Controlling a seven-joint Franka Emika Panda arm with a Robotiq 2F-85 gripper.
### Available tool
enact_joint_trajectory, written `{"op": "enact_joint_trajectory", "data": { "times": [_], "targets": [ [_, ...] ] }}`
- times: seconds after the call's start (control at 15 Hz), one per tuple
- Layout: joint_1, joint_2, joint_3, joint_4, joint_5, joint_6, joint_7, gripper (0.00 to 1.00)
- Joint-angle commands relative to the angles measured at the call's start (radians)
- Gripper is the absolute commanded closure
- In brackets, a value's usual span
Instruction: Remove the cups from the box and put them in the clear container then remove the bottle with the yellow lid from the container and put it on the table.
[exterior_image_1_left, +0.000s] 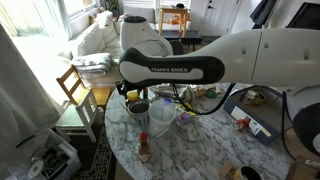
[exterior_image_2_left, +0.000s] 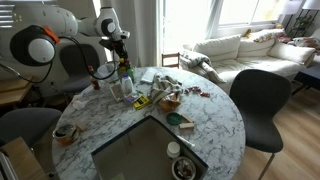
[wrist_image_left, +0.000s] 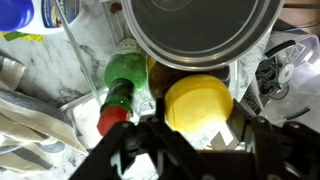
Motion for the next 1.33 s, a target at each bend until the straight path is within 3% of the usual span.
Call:
{"op": "enact_joint_trajectory", "data": {
  "times": [0.0,1.27],
  "targets": [
    [0.011,0.02,-0.018,0.052,-0.018,0.023,0.018,0.63],
    [0.057,0.0,-0.083,0.105,-0.024,-0.03,0.044,0.63]
  ]
}}
